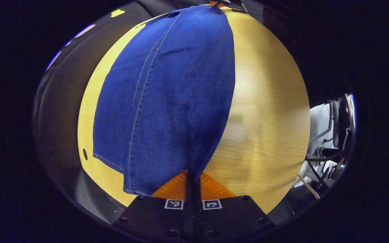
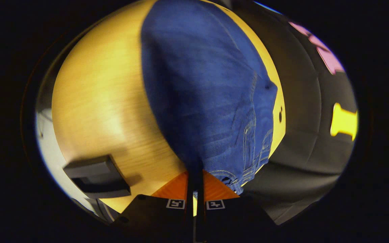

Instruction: Grasp the waist and the cuffs of the jeans and fold them to make the two legs overlap; first hold the waist and fold one-third of the jeans toward the cuffs, then hold the cuffs and fold the remaining one-third in the same direction to finish folding.

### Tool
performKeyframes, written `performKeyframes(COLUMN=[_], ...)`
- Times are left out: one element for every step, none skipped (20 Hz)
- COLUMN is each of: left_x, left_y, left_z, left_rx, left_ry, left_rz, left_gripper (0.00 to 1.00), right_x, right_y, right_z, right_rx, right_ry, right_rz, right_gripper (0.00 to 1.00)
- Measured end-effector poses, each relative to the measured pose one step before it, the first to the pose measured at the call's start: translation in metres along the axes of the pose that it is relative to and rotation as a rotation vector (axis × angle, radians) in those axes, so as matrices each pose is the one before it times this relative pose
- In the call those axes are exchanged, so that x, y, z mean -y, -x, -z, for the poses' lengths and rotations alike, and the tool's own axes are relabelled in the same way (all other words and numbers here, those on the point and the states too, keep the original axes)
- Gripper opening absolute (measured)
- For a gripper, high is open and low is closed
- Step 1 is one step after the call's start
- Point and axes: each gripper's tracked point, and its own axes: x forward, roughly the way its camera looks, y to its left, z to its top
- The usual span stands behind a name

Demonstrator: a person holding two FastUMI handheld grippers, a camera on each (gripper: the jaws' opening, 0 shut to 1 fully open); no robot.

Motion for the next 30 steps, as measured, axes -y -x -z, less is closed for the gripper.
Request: performKeyframes(left_x=[0.00169, -0.00012, -0.00112, -0.00388, -0.00465, -0.00241, -0.00202, -0.00101, -0.00133, -0.00041, -0.00094, -0.00375, -0.00480, -0.00351, -0.00427, -0.00519, -0.00251, -0.00518, -0.00868, -0.00970, -0.00823, -0.01025, -0.00922, -0.00944, -0.00421, -0.00487, 0.00046, 0.00528, 0.00163, -0.00080], left_y=[-0.00088, 0.00156, 0.00188, 0.00357, 0.00378, 0.00254, 0.00332, 0.00252, 0.00144, 0.00093, 0.00209, 0.00360, 0.00378, 0.00367, 0.00300, 0.00237, 0.00238, 0.00352, 0.00197, -0.00003, -0.00385, -0.00496, -0.00907, -0.00992, -0.01015, -0.01249, -0.01259, -0.00853, -0.00704, -0.00751], left_z=[-0.00139, 0.00020, -0.00197, -0.00481, -0.00376, -0.00153, -0.00429, -0.00255, -0.00136, -0.00051, -0.00319, -0.00558, -0.00669, -0.00027, -0.00405, -0.00503, -0.00707, -0.00674, -0.00864, -0.00418, -0.00769, -0.00741, -0.00688, -0.00522, -0.00569, -0.00486, -0.00498, -0.00007, -0.00227, -0.00114], left_rx=[0.00208, -0.00227, 0.00561, 0.01415, 0.01245, 0.01673, 0.01139, 0.01832, 0.00875, 0.00614, 0.00695, 0.02040, 0.02940, 0.01016, 0.00414, 0.00330, 0.00111, 0.00198, 0.00214, 0.00033, -0.01070, -0.01071, -0.01717, -0.02389, -0.02250, -0.02369, -0.01795, -0.03496, -0.02625, -0.02199], left_ry=[0.05606, 0.06878, 0.05448, 0.03041, 0.01581, 0.00992, 0.00970, 0.00135, 0.00576, 0.01424, 0.02414, 0.02708, 0.03142, 0.03114, 0.01640, 0.01175, 0.01497, 0.01821, 0.01794, 0.01989, 0.03853, 0.04378, 0.03724, 0.02925, 0.01456, -0.00288, -0.00462, -0.00214, -0.00943, -0.01405], left_rz=[0.02587, 0.02459, 0.02026, 0.00445, -0.00635, -0.01641, -0.01114, -0.01050, -0.01043, -0.01475, -0.01340, -0.02264, -0.02479, -0.01593, -0.01817, -0.01338, -0.00752, -0.01151, -0.01353, -0.01541, -0.00713, -0.01156, -0.01795, -0.01067, -0.00765, -0.00905, -0.00306, 0.00241, 0.00663, 0.00440], left_gripper=[0.06, 0.06, 0.06, 0.06, 0.06, 0.06, 0.06, 0.06, 0.06, 0.06, 0.06, 0.09, 0.06, 0.06, 0.06, 0.06, 0.06, 0.06, 0.06, 0.06, 0.06, 0.06, 0.06, 0.06, 0.06, 0.06, 0.06, 0.06, 0.06, 0.06], right_x=[0.00338, 0.00447, 0.00356, 0.00652, 0.00749, 0.00758, 0.00887, 0.00856, 0.00959, 0.00962, 0.01163, 0.01112, 0.01348, 0.01267, 0.01460, 0.01474, 0.01017, 0.01096, 0.00851, 0.00592, 0.00463, 0.00221, -0.00065, -0.00262, -0.00502, -0.00348, -0.00574, -0.00759, -0.00482, -0.00338], right_y=[0.00108, 0.00257, 0.00514, 0.00501, 0.00572, 0.00732, 0.00545, 0.00492, 0.00147, 0.00235, 0.00309, 0.00068, 0.00490, 0.00064, -0.00095, -0.00441, -0.00510, -0.00813, -0.00876, -0.01087, -0.01477, -0.02036, -0.02169, -0.01909, -0.01932, -0.01982, -0.01692, -0.01448, -0.01284, -0.01557], right_z=[-0.00108, -0.00097, -0.00138, -0.00308, -0.00269, -0.00527, -0.00763, -0.00799, -0.01102, -0.01013, -0.01306, -0.01229, -0.01222, -0.01353, -0.01550, -0.01439, -0.01069, -0.01339, -0.01203, -0.01017, -0.00832, -0.00955, -0.00272, 0.00353, 0.00474, 0.00529, 0.00699, 0.00419, 0.00106, 0.00194], right_rx=[-0.00277, 0.00060, 0.00625, 0.01170, 0.01137, 0.01296, 0.01642, 0.01877, 0.01671, 0.01961, 0.02330, 0.02607, 0.02754, 0.02598, 0.02834, 0.02738, 0.01640, 0.01761, 0.01528, 0.01177, -0.00529, -0.01096, -0.02325, -0.03450, -0.03900, -0.04085, -0.03654, -0.03096, -0.01599, -0.01131], right_ry=[-0.05940, -0.05314, -0.05707, -0.04927, -0.04605, -0.04663, -0.04933, -0.03469, -0.02647, -0.02744, -0.02177, -0.02051, -0.02362, -0.02064, -0.02219, -0.02171, -0.01304, -0.01092, -0.01263, -0.01888, -0.02145, -0.03491, -0.03272, -0.02458, -0.01626, -0.00768, -0.00063, 0.00015, -0.00371, -0.00180], right_rz=[-0.00610, 0.00171, 0.00685, 0.01294, 0.01309, 0.01586, 0.01699, 0.01252, 0.01158, 0.01344, 0.01519, 0.01611, 0.01821, 0.01563, 0.01635, 0.02001, 0.01528, 0.01249, 0.00941, 0.00993, 0.01215, 0.00989, 0.00368, 0.00049, -0.00224, -0.00508, -0.00096, -0.00007, -0.00014, 0.00122], right_gripper=[0.08, 0.08, 0.08, 0.08, 0.08, 0.08, 0.08, 0.08, 0.08, 0.08, 0.08, 0.08, 0.08, 0.08, 0.08, 0.08, 0.08, 0.08, 0.08, 0.08, 0.08, 0.07, 0.07, 0.07, 0.07, 0.08, 0.08, 0.08, 0.08, 0.08])
